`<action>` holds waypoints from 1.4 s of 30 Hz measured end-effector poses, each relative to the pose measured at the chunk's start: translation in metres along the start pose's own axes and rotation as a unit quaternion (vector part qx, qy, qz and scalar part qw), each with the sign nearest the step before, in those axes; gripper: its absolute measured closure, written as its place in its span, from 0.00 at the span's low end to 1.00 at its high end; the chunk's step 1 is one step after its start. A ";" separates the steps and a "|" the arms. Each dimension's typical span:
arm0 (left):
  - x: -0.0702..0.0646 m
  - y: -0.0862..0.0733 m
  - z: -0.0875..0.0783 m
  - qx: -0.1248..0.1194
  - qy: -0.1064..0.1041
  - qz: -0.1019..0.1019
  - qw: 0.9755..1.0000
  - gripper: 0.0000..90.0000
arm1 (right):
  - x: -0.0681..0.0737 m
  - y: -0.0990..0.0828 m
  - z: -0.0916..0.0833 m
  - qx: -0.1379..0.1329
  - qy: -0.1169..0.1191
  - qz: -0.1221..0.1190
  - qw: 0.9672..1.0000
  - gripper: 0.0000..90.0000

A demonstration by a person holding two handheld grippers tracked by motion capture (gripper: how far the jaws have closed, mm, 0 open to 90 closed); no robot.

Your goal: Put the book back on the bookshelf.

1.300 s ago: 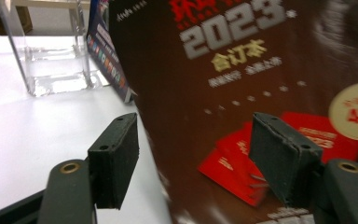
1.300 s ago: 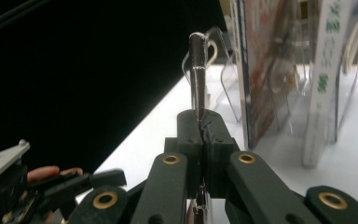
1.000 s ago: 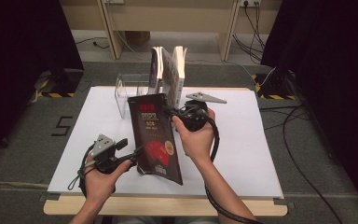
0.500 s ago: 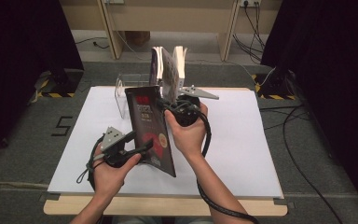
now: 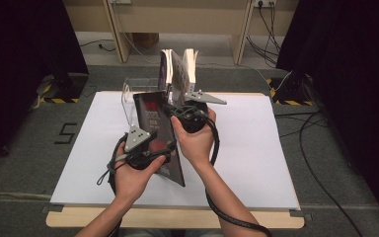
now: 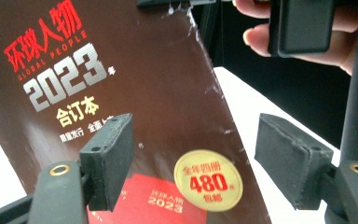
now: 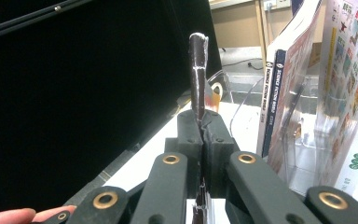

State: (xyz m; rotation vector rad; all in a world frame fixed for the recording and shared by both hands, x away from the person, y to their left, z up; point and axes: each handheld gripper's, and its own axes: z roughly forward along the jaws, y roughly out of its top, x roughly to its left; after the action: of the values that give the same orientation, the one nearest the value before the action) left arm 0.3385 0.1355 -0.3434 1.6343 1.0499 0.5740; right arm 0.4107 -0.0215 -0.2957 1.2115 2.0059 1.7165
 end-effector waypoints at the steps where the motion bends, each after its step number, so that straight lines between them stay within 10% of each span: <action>1: -0.001 0.001 0.002 0.000 0.000 0.000 1.000 0.31 | 0.000 0.000 0.000 0.001 0.000 0.000 1.000 0.98; 14: -0.007 0.003 0.019 0.015 0.040 0.009 0.999 0.30 | 0.003 0.000 0.004 0.004 -0.014 -0.007 1.000 0.98; 24: -0.010 -0.002 0.019 0.013 0.049 0.011 0.999 0.48 | 0.009 0.000 0.005 0.010 -0.012 -0.007 1.000 0.97; 42: 0.014 -0.020 -0.010 0.006 0.031 -0.087 0.996 0.88 | 0.035 -0.006 0.019 0.037 0.023 -0.047 0.998 0.95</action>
State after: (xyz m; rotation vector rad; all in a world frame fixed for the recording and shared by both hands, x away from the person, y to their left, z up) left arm 0.3304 0.1539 -0.3608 1.5255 1.2303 0.5059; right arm 0.3986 0.0170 -0.2954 1.0893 2.1346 1.6535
